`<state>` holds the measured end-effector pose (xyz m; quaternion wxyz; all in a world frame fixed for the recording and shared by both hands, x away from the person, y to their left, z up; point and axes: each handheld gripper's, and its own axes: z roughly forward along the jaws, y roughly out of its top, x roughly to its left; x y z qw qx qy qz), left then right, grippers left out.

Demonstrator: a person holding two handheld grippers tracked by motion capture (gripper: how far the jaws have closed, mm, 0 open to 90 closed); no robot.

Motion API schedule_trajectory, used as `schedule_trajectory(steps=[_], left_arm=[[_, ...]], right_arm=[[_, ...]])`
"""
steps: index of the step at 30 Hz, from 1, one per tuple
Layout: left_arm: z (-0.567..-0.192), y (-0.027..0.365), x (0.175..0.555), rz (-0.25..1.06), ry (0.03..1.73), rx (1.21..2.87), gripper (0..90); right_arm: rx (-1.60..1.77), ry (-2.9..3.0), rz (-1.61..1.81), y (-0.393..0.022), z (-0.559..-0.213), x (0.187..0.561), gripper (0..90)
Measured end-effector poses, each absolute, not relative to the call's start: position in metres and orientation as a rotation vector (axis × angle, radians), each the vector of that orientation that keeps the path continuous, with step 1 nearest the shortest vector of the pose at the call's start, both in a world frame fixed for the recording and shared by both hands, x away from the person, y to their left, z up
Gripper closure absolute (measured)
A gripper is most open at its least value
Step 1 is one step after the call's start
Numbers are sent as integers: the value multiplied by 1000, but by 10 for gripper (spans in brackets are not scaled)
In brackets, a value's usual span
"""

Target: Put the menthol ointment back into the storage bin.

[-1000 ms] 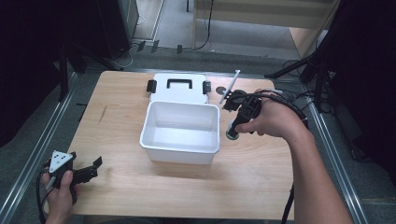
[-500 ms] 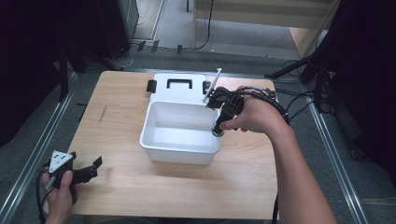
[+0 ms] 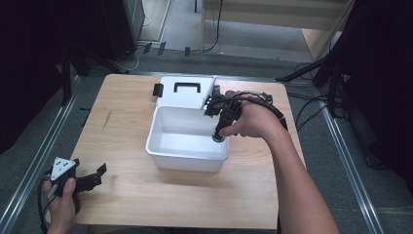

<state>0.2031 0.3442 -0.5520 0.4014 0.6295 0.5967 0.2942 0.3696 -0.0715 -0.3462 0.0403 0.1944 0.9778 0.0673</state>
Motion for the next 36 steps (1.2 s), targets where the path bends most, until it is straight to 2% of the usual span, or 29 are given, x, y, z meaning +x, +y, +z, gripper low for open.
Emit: schedule_trajectory(steps=[18,36], left_arm=[[-552,344,203,745,1506,1596,16],[-552,344,203,746,1509,1592,16]], right_arm=[[440,3004,169,-64,-381,375,515],[419,3037,137,-58,-414,378,515]])
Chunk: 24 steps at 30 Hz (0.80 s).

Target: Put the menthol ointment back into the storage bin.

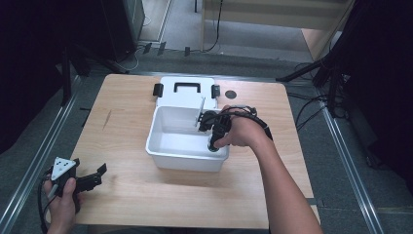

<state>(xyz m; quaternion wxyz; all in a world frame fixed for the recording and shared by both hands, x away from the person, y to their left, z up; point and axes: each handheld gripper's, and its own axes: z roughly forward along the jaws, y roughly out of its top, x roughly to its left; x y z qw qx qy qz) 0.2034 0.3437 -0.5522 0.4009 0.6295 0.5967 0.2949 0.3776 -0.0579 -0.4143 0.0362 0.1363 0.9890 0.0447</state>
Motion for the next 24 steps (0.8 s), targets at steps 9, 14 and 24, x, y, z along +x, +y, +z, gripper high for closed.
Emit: schedule_trajectory(steps=[9,14,24], left_arm=[[-552,344,203,744,1508,1597,16],[-552,344,203,745,1508,1596,16],[-552,344,203,743,1510,1597,16]], right_arm=[[419,3045,132,-52,-425,379,515],[417,3049,131,-50,-431,380,515],[419,3042,129,-50,-441,381,514]])
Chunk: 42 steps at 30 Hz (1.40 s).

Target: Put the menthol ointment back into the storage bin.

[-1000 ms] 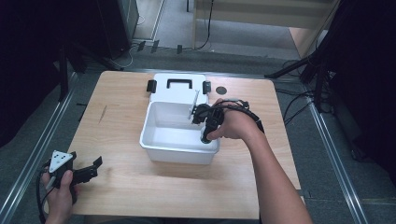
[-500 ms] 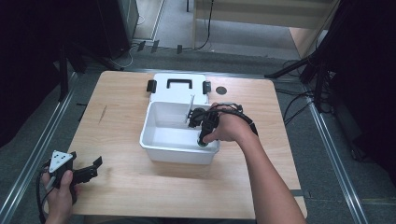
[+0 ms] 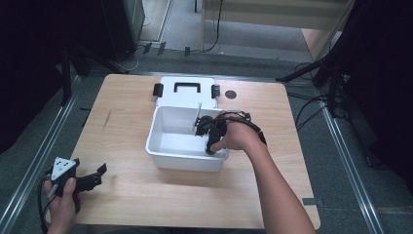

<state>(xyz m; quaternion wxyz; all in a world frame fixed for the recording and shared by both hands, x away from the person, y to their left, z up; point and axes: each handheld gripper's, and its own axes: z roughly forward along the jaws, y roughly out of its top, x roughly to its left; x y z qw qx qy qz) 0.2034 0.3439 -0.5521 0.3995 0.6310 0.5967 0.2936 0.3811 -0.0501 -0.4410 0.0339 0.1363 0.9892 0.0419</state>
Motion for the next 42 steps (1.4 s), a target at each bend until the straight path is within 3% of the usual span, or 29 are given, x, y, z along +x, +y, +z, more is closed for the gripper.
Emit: schedule_trajectory(steps=[42], left_arm=[[-552,344,204,741,1513,1595,16]], right_arm=[[345,3096,-35,-34,-466,376,513]])
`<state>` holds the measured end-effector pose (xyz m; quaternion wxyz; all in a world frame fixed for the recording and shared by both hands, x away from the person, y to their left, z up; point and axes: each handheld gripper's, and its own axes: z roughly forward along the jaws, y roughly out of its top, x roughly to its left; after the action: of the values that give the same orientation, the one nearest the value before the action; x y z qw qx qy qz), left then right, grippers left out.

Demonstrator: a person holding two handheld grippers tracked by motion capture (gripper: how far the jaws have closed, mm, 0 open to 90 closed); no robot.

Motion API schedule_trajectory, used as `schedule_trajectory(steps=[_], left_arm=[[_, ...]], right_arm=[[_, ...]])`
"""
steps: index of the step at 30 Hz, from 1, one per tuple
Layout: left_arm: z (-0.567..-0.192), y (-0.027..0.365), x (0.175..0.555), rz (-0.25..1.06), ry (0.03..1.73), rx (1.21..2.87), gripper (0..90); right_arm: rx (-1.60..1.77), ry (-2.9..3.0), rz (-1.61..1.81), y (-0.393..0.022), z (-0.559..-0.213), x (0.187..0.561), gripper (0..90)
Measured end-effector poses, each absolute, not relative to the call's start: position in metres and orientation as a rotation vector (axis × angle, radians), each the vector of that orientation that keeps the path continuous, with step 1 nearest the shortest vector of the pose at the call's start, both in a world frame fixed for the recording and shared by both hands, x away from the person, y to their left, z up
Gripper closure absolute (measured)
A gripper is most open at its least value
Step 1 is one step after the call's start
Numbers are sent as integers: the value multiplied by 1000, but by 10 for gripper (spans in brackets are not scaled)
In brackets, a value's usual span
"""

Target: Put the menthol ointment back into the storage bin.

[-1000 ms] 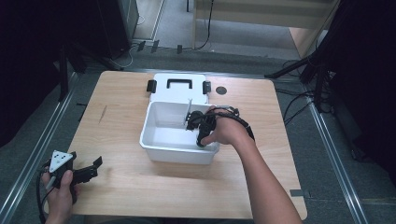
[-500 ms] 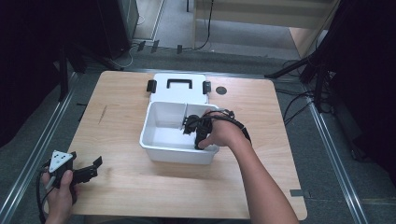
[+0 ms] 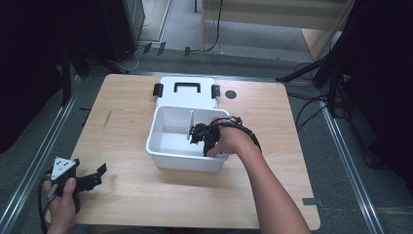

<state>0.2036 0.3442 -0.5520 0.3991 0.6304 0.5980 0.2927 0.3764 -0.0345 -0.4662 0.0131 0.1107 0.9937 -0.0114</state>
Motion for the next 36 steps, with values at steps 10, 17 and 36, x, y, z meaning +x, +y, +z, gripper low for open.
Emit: schedule_trajectory(steps=[10,17,36], left_arm=[[-552,344,204,741,1513,1595,16],[-552,344,204,742,1513,1596,16],[-552,344,204,743,1513,1595,16]], right_arm=[[359,3100,-51,-34,-467,378,507],[364,3102,-50,-34,-467,378,509],[425,3052,53,-45,-430,377,406]])
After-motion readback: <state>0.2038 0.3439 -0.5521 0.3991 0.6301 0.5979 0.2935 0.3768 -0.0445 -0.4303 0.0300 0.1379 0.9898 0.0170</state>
